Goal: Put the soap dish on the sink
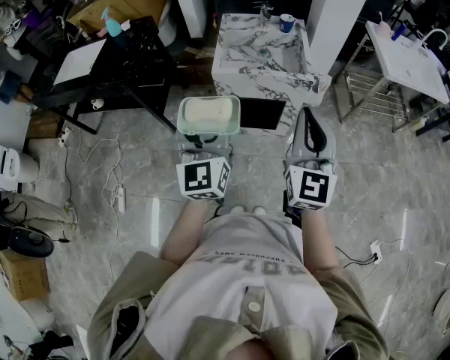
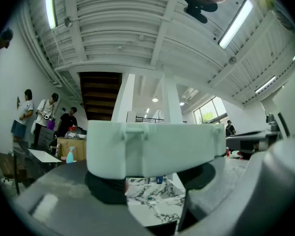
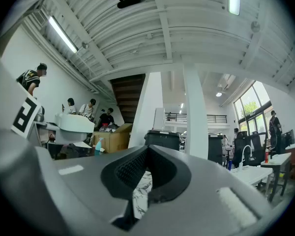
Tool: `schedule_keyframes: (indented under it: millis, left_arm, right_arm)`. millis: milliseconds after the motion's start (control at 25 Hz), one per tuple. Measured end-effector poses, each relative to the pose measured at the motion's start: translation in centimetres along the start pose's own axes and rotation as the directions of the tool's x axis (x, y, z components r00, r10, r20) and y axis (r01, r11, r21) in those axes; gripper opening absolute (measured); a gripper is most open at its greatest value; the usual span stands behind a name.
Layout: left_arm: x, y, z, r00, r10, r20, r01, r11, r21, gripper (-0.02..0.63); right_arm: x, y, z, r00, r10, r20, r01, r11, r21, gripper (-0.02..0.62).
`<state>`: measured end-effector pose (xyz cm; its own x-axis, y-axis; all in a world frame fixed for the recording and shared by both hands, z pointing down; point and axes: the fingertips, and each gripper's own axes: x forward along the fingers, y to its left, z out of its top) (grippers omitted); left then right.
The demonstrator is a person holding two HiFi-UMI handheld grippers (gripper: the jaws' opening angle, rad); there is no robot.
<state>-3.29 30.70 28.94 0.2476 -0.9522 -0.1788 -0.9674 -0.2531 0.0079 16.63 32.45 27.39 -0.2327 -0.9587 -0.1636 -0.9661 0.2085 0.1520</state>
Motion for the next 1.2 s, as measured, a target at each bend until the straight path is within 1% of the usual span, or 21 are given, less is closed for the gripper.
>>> schedule_keyframes:
  millis: [200, 320, 600, 680, 720, 760, 840, 920, 960, 1000, 1080, 1120, 1200]
  left_arm:
    - [0.2, -0.2, 0.1, 1.0, -0.004, -0.004, 0.004, 1.0, 0.001, 0.299]
    - [0.3, -0.3, 0.0, 1.0, -0.003, -0.007, 0.003, 1.0, -0.002, 0.299]
    - [0.4, -0.9, -0.3, 1.0, -0.003, -0.016, 0.003, 1.0, 0.002, 0.299]
    - [0.6, -1.1, -0.3, 1.0, -0.004, -0.017, 0.004, 1.0, 0.003, 0.299]
    - [0.6, -1.2, -0.3, 1.0, -0.005, -0.017, 0.005, 1.0, 0.004, 0.299]
    - [0.7, -1.4, -0.4, 1.0, -0.004, -0.018, 0.004, 1.0, 0.005, 0.299]
    - [0.8, -1.8, -0.5, 1.0, -0.002, -0.02, 0.003, 1.0, 0.006, 0.299]
    - [0.9, -2.1, -0.6, 1.0, 0.0, -0.025, 0.0, 1.0, 0.006, 0.299]
    - [1.0, -2.3, -0.6, 1.0, 0.002, -0.028, -0.002, 1.0, 0.007, 0.299]
    - [1.1, -2.4, -0.6, 1.0, 0.003, -0.031, -0.003, 1.0, 0.007, 0.299]
    - [1.4, -2.8, -0.7, 0.999, 0.007, -0.033, -0.007, 1.0, 0.006, 0.299]
    - [1.5, -2.9, -0.7, 0.999, 0.01, -0.033, -0.01, 1.0, 0.006, 0.299]
    - [1.7, -3.4, -0.7, 0.999, 0.015, -0.033, -0.015, 1.0, 0.007, 0.299]
  right_arm:
    - [0.0, -0.2, 0.3, 1.0, -0.008, 0.008, 0.008, 1.0, -0.018, -0.003]
    - [0.0, -0.2, 0.3, 1.0, -0.005, -0.005, 0.005, 0.999, -0.034, -0.003]
    - [-0.2, -0.2, 0.3, 1.0, 0.0, -0.01, -0.001, 0.995, -0.099, -0.003]
    - [-0.2, -0.3, 0.2, 1.0, 0.0, -0.017, -0.002, 0.995, -0.1, -0.003]
    - [-0.2, -0.5, 0.0, 1.0, -0.001, -0.02, -0.001, 0.996, -0.085, -0.003]
    - [-0.2, -0.8, -0.2, 1.0, -0.002, -0.023, 0.001, 0.998, -0.057, -0.003]
    - [-0.2, -1.7, -0.7, 1.0, -0.007, -0.025, 0.008, 1.0, 0.029, -0.003]
    - [0.0, -2.6, -1.2, 0.999, -0.004, -0.041, 0.009, 0.992, 0.128, -0.002]
    - [0.1, -3.0, -1.4, 0.999, 0.0, -0.049, 0.009, 0.982, 0.187, -0.002]
    - [0.2, -3.5, -1.6, 0.998, 0.004, -0.055, 0.01, 0.967, 0.253, 0.0]
    - [0.5, -4.4, -1.9, 0.998, 0.011, -0.062, 0.014, 0.922, 0.386, 0.002]
    - [0.6, -4.9, -2.0, 0.998, 0.017, -0.064, 0.013, 0.897, 0.441, 0.002]
    - [0.9, -5.5, -2.2, 0.997, 0.041, -0.063, -0.002, 0.854, 0.521, 0.003]
